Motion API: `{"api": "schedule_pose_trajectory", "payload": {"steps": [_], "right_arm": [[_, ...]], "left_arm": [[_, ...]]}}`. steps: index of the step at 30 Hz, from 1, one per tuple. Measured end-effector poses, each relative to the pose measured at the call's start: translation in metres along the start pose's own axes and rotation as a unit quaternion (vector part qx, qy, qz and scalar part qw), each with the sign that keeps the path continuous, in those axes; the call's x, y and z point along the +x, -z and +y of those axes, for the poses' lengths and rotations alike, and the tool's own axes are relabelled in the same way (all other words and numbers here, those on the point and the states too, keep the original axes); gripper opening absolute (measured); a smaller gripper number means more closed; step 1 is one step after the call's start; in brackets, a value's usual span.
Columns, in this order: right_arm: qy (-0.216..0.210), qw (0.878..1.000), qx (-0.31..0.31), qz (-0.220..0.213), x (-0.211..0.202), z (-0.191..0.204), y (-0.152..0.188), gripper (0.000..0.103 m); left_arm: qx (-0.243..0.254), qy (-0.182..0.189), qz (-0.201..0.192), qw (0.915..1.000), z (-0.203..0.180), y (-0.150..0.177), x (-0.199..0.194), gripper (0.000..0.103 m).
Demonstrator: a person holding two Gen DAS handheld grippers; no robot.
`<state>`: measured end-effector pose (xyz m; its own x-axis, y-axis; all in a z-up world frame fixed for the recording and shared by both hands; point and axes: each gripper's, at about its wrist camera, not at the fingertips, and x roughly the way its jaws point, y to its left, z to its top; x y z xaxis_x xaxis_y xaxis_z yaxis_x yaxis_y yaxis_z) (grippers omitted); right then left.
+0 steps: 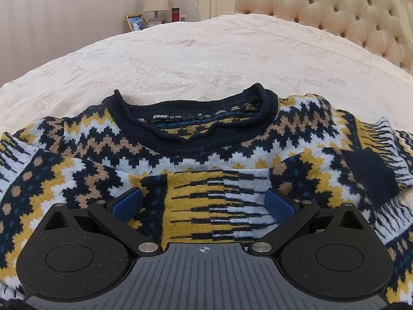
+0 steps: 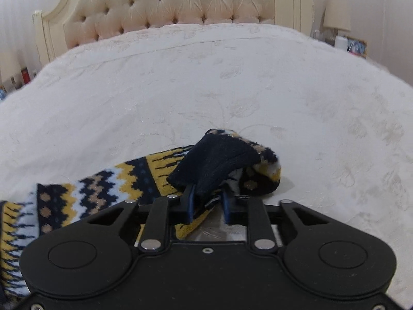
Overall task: Fold small clothes
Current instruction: 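Carry the sleeve across the sweater body with the right tool and release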
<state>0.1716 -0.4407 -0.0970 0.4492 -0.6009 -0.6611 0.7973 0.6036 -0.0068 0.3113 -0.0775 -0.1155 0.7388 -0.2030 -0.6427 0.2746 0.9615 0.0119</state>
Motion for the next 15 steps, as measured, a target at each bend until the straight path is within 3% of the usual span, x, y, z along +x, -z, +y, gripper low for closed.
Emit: {"api": "schedule_pose_trajectory", "payload": {"steps": [1, 2, 4, 9, 12, 15], "right_arm": [[0.027, 0.999, -0.023, -0.005, 0.0, 0.005, 0.001, 0.067], [0.05, 0.998, -0.041, -0.014, 0.001, 0.011, 0.002, 0.077], [0.069, 0.994, -0.076, -0.03, -0.002, 0.02, 0.002, 0.077], [0.063, 0.988, -0.135, -0.047, 0.001, 0.04, 0.005, 0.077], [0.046, 0.987, -0.149, -0.027, 0.013, 0.043, 0.01, 0.067], [0.029, 0.992, -0.124, -0.005, 0.023, 0.033, 0.012, 0.04]], "left_arm": [[0.0, 0.0, 0.0, 1.0, 0.0, 0.0, 0.0, 0.102], [0.0, 0.0, 0.0, 1.0, 0.0, 0.0, 0.0, 0.102], [0.0, 0.0, -0.001, 1.0, 0.0, 0.0, 0.0, 0.102], [0.0, 0.001, 0.001, 1.0, 0.0, 0.0, 0.0, 0.102], [0.0, 0.0, 0.001, 1.0, 0.0, 0.0, 0.0, 0.102], [0.0, 0.001, 0.001, 1.0, 0.0, 0.0, 0.0, 0.102]]}}
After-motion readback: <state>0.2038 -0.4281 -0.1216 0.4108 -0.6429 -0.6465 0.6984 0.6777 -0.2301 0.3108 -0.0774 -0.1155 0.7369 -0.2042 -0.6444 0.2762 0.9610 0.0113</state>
